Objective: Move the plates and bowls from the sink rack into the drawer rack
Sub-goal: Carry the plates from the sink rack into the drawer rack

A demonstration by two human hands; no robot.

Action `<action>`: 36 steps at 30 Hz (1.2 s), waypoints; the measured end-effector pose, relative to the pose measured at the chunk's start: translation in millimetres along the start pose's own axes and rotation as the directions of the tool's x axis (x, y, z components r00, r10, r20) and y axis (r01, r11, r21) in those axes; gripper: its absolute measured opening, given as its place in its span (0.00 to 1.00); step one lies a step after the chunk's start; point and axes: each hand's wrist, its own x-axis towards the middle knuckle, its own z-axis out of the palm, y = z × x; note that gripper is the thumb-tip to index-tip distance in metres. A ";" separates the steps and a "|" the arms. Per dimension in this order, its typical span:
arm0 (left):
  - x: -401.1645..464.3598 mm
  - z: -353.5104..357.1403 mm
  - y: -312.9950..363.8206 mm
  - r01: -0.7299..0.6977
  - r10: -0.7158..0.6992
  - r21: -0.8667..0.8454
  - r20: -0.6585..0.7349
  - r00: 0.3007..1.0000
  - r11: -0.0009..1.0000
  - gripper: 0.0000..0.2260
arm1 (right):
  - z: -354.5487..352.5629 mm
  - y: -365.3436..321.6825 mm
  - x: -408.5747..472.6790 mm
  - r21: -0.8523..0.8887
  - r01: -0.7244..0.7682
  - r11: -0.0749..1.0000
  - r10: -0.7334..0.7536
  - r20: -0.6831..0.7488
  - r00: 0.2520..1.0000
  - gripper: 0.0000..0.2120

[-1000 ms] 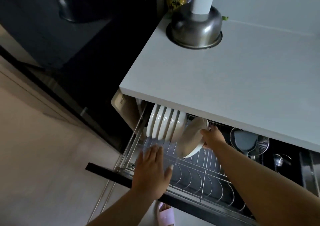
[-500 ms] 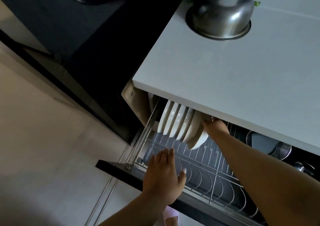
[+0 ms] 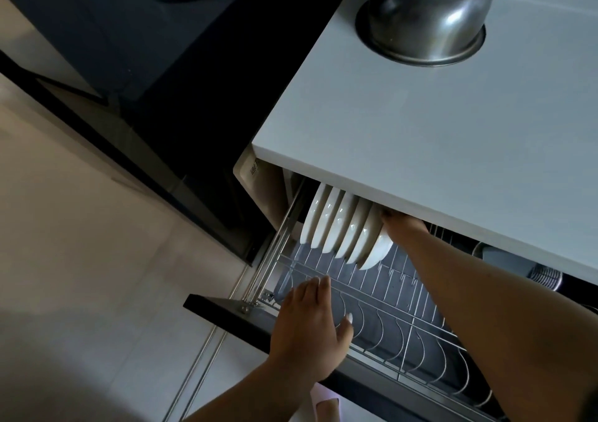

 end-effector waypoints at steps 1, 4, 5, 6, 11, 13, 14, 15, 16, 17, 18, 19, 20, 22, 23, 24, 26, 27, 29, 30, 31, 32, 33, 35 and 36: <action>-0.3 0.3 0.3 -0.001 0.001 -0.003 -0.001 1.000 1.000 0.36 | 0.0 0.3 -0.2 -0.029 0.008 1.000 -0.008 0.007 1.000 0.21; 0.1 -1.1 0.9 -0.002 0.002 0.001 0.010 1.000 1.000 0.37 | -1.0 1.4 -7.6 -0.070 0.015 0.997 -0.014 0.007 1.000 0.21; 0.3 -1.7 1.2 -0.002 0.002 0.004 0.006 1.000 1.000 0.36 | -0.3 3.2 -10.7 -0.058 0.026 0.998 -0.026 -0.011 1.000 0.21; 0.2 -2.1 1.5 -0.002 0.002 0.002 0.004 1.000 1.000 0.34 | 0.7 5.5 -14.4 -0.036 0.040 0.999 -0.042 -0.035 0.999 0.20; -1.5 -5.3 4.3 0.009 -0.009 0.006 0.001 1.000 1.000 0.32 | 11.3 22.0 -36.4 -0.038 0.049 0.998 -0.052 -0.090 0.995 0.27; -2.2 -7.2 6.2 0.014 -0.014 0.009 0.009 1.000 1.000 0.31 | 15.7 29.0 -45.7 -0.069 0.070 0.995 -0.076 -0.082 0.994 0.30; -2.7 -8.3 7.2 0.015 -0.015 0.007 0.012 1.000 1.000 0.31 | 16.7 32.3 -51.8 -0.075 0.090 0.993 -0.096 -0.080 0.992 0.30; -2.7 -9.7 8.4 0.020 -0.020 0.000 0.012 1.000 1.000 0.31 | 17.2 35.9 -58.1 -0.074 0.110 0.991 -0.116 -0.076 0.990 0.30; -2.7 -10.8 9.4 0.028 -0.028 -0.008 0.015 1.000 1.000 0.30 | 17.3 39.3 -65.2 -0.072 0.126 0.989 -0.131 -0.069 0.989 0.30; -2.2 -12.1 11.0 0.039 -0.039 -0.013 0.020 0.999 0.999 0.29 | 17.1 43.0 -72.7 -0.068 0.139 0.988 -0.143 -0.065 0.988 0.29; -1.7 -13.0 12.7 0.055 -0.055 -0.016 0.032 0.998 0.998 0.29 | 17.0 46.9 -80.9 -0.061 0.146 0.987 -0.149 -0.059 0.987 0.29; -1.1 -13.3 14.0 0.071 -0.070 -0.021 0.046 0.996 0.997 0.29 | 16.3 51.2 -89.2 -0.050 0.155 0.987 -0.158 -0.056 0.986 0.28; -0.7 -13.1 15.2 0.088 -0.086 -0.033 0.063 0.994 0.996 0.28 | 15.1 56.0 -97.8 -0.037 0.165 0.986 -0.167 -0.049 0.985 0.28; -0.4 -12.4 16.4 0.108 -0.102 -0.054 0.092 0.990 0.993 0.27 | 10.8 68.5 -116.2 -0.016 0.190 0.982 -0.190 -0.032 0.981 0.28; -0.5 -12.3 17.0 0.108 -0.102 -0.050 0.102 0.990 0.993 0.26 | 7.5 75.9 -126.0 -0.005 0.200 0.980 -0.200 -0.027 0.980 0.27; -0.8 -12.7 18.2 0.106 -0.101 -0.038 0.111 0.989 0.994 0.26 | 3.5 84.4 -136.0 0.011 0.205 0.979 -0.205 -0.027 0.978 0.26; -0.7 -13.0 25.1 0.113 -0.109 -0.023 0.125 0.986 0.993 0.24 | -6.4 103.9 -154.1 0.049 0.211 0.976 -0.208 -0.060 0.976 0.25; -0.6 -13.0 32.0 0.116 -0.111 -0.036 0.127 0.986 0.993 0.23 | -11.7 114.4 -162.0 0.063 0.210 0.976 -0.204 -0.089 0.975 0.25; -0.8 -10.6 53.9 0.098 -0.091 -0.060 0.116 0.989 0.993 0.22 | -23.5 137.8 -175.8 0.078 0.199 0.977 -0.187 -0.143 0.972 0.25; -1.3 -9.3 68.1 0.074 -0.066 -0.071 0.104 0.992 0.995 0.21 | -29.7 150.0 -182.8 0.081 0.189 0.979 -0.173 -0.168 0.971 0.25; -1.7 -6.7 83.5 0.044 -0.036 -0.088 0.096 0.995 0.995 0.21 | -35.2 162.8 -189.3 0.088 0.175 0.981 -0.156 -0.191 0.969 0.25; -2.9 -4.7 100.8 0.016 -0.005 -0.111 0.097 0.995 0.994 0.20 | -40.8 176.0 -196.2 0.100 0.162 0.982 -0.137 -0.217 0.966 0.25; -4.2 -2.5 118.6 -0.011 0.025 -0.136 0.103 0.994 0.991 0.20 | -46.8 188.8 -203.8 0.112 0.148 0.983 -0.117 -0.244 0.963 0.25; -7.6 2.1 154.4 -0.073 0.094 -0.180 0.112 0.989 0.981 0.20 | -60.8 214.2 -219.5 0.132 0.121 0.984 -0.078 -0.293 0.953 0.25; -10.4 3.9 172.7 -0.108 0.132 -0.197 0.115 0.985 0.974 0.20 | -69.2 226.9 -228.2 0.139 0.114 0.984 -0.065 -0.317 0.946 0.25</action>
